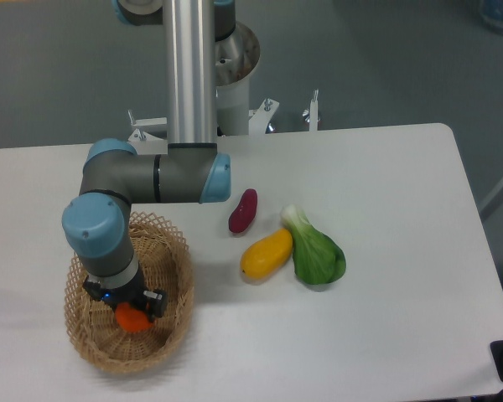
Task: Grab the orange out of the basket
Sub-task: 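Close the gripper on the orange inside the wicker basket, then lift the orange out of the basket and carry it toward the bok choy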
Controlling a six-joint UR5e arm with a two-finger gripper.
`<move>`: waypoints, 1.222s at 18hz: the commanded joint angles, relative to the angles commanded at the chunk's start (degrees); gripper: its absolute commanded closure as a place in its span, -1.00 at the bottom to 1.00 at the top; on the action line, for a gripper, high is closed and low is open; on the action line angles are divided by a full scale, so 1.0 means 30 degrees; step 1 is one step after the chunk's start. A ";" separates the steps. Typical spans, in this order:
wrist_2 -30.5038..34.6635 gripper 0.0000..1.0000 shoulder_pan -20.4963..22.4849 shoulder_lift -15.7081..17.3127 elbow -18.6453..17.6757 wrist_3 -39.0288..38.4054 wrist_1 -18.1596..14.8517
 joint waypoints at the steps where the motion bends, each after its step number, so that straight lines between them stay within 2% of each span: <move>1: 0.0029 -0.16 0.0204 0.0468 0.0059 0.0088 -0.0059; 3: 0.0059 -0.16 0.0731 0.1231 0.0293 0.0641 -0.1224; 4: 0.0030 -0.17 0.1139 0.1844 0.0555 0.1486 -0.2449; 6: 0.0059 -0.16 0.2162 0.2898 0.1024 0.2747 -0.4210; 9: 0.0001 -0.16 0.4008 0.3840 0.1465 0.4973 -0.5739; 12: 0.0029 -0.16 0.6146 0.4047 0.1554 0.7667 -0.6036; 14: -0.0116 -0.16 0.7698 0.4310 0.2050 0.9426 -0.6094; 17: -0.0146 -0.12 1.0015 0.4194 0.2024 1.2501 -0.6183; 22: -0.0233 -0.12 1.0780 0.3960 0.2111 1.2774 -0.6066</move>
